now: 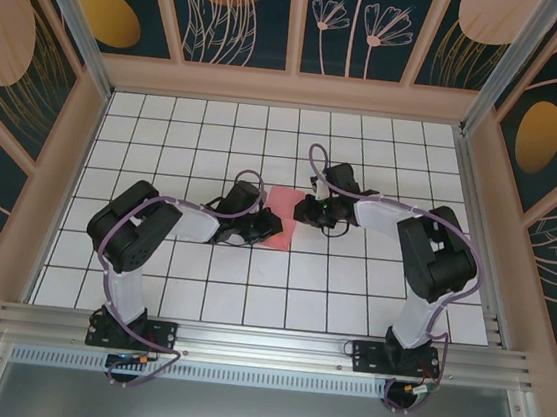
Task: Fold a paper plane with a square sheet of paper (pick it up from the middle)
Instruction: Fold the triangle a second time at the center of the table.
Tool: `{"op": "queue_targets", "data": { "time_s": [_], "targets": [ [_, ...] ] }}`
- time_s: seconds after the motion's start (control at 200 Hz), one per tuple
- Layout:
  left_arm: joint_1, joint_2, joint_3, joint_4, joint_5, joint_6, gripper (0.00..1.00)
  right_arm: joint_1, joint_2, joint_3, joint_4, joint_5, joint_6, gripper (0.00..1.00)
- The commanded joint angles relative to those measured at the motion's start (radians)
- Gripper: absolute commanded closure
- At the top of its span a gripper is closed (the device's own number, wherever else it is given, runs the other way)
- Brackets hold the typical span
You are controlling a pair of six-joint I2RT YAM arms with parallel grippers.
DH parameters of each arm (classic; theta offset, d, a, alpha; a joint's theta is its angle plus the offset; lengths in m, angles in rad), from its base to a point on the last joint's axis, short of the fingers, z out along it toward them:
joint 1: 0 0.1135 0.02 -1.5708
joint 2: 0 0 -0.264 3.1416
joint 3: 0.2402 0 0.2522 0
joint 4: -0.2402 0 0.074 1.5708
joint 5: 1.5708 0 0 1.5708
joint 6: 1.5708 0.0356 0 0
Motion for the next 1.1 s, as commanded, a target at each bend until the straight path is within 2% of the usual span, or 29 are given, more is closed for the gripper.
{"op": "queue_targets", "data": {
  "time_s": [0.0,0.15,0.6,0.921,1.096],
  "targets": [
    [0.008,0.02,-0.021,-0.192,-0.135,0.004,0.86,0.012,-0.025,-0.026,0.005,-0.036,-0.022,0.85],
    [0.004,0.014,-0.025,-0.205,-0.16,-0.007,0.88,0.027,-0.009,-0.036,0.022,-0.049,-0.011,0.88],
    [0.002,0.019,-0.023,-0.188,-0.139,-0.014,0.9,0.032,0.087,-0.001,0.026,-0.088,-0.027,0.93],
    [0.002,-0.05,-0.006,-0.135,-0.096,0.016,0.89,0.032,0.117,0.009,-0.022,-0.035,-0.052,0.93],
    [0.004,-0.089,0.027,-0.127,-0.119,0.045,0.88,0.032,0.137,0.015,-0.064,0.001,-0.072,0.93]
  ]
}}
